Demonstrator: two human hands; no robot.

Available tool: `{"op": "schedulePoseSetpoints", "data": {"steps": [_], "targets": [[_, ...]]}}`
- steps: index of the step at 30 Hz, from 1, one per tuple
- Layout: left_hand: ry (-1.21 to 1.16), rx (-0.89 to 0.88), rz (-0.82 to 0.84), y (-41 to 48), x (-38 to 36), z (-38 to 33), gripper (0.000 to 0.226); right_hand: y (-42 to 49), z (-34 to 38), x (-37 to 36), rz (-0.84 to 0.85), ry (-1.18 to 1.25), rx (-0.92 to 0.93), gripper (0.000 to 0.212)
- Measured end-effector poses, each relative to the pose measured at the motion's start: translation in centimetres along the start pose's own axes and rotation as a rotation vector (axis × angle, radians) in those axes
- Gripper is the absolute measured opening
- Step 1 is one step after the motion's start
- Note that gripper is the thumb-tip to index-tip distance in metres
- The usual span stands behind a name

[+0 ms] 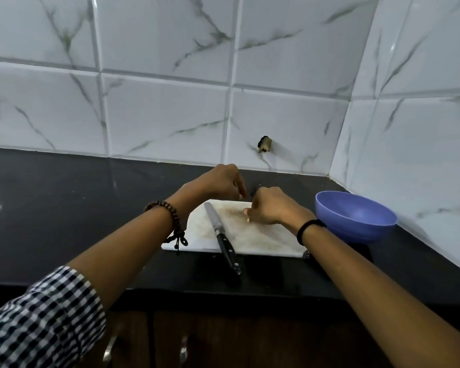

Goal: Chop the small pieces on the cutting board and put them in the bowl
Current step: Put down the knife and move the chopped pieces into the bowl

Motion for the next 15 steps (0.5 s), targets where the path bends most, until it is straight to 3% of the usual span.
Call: {"op": "schedulePoseSetpoints", "data": {"steps": [6, 15], "targets": [[-0.049, 0.001, -0.006, -0.6, 0.0, 0.8, 0.02, -0.9, 0.7, -0.9, 0.01, -0.028, 0.169, 0.027], [-0.075, -0.022, 0.02, -1.6, -0.4, 0.5, 0.019, -2.3, -0.4, 1.4, 0.035, -0.02, 0.168, 0.01]]}}
Point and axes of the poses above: each hand's wrist, its own y-axis towards the middle knuckle, its own x-axis out of the back of the hand, z = x × y, the point moved 2 cm from there along y, towards the middle knuckle, and after that the axes turned 5 degrees about x, right-handed, at the moved point
